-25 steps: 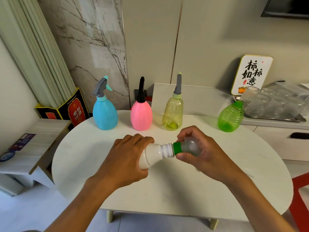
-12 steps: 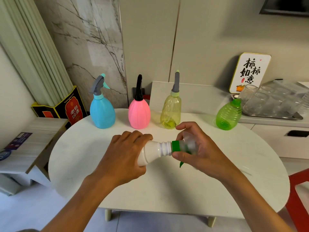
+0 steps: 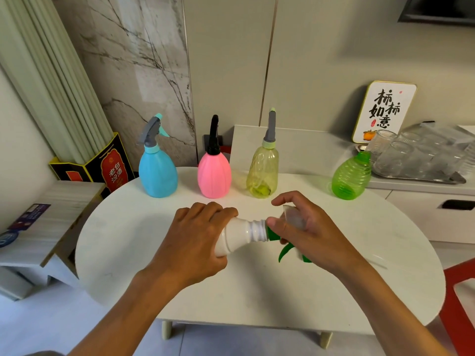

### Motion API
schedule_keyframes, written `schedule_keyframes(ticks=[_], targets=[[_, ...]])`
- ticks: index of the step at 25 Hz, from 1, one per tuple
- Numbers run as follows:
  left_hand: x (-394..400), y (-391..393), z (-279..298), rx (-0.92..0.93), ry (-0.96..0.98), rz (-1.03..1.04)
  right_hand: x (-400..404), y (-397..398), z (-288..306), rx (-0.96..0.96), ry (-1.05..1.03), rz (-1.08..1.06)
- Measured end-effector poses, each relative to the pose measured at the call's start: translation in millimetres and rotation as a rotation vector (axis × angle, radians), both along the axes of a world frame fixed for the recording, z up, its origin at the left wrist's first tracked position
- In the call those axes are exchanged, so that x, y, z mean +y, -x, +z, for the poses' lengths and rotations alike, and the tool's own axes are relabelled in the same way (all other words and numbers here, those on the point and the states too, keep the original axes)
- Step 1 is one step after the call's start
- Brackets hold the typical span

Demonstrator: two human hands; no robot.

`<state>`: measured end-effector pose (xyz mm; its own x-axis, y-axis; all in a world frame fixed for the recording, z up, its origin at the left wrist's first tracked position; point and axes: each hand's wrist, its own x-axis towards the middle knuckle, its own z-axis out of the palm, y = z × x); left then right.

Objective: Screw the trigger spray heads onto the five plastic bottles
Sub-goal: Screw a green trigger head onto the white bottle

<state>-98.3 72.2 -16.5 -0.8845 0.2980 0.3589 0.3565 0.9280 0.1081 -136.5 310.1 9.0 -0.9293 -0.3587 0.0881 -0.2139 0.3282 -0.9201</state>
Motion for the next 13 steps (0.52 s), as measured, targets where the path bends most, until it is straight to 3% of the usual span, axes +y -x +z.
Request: schedule_keyframes(ticks=[13], targets=[[1.8,1.4,0.0,-0.003,0.004,0.006,-2.2,0.7,1.1,-0.077,0.044,-0.007]])
